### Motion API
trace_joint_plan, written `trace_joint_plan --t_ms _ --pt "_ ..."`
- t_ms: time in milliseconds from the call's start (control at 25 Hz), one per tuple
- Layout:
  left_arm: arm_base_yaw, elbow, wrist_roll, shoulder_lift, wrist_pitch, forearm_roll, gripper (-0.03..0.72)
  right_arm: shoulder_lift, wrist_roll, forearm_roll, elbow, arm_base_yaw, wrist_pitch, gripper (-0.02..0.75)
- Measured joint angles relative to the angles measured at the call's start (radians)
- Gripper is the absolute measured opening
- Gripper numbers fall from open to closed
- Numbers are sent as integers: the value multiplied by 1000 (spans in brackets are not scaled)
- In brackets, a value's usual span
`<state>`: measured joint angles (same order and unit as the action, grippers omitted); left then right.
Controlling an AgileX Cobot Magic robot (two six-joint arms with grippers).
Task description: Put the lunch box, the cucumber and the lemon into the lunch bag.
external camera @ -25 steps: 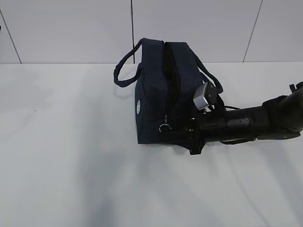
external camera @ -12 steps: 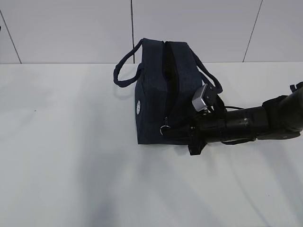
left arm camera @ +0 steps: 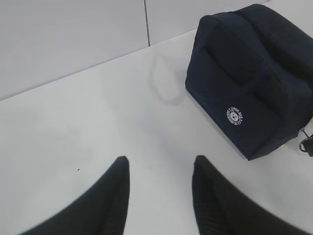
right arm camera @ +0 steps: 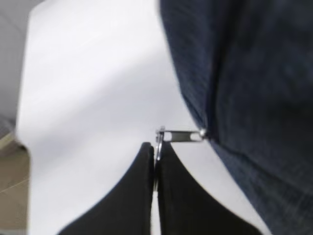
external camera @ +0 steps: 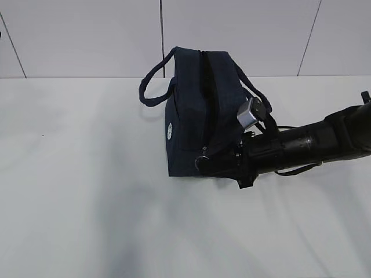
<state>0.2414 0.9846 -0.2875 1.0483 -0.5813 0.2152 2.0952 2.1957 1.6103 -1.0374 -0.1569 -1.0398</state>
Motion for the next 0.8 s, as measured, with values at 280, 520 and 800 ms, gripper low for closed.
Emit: trace_joint_plan --t_ms 280,520,800 --pt "0 0 0 0 0 0 308 -81 -168 -121 0 0 -78 1" --pt "0 0 0 0 0 0 308 -155 -240 -143 0 0 -86 1" --pt "0 0 0 0 0 2 308 -262 -309 -158 0 0 -90 1"
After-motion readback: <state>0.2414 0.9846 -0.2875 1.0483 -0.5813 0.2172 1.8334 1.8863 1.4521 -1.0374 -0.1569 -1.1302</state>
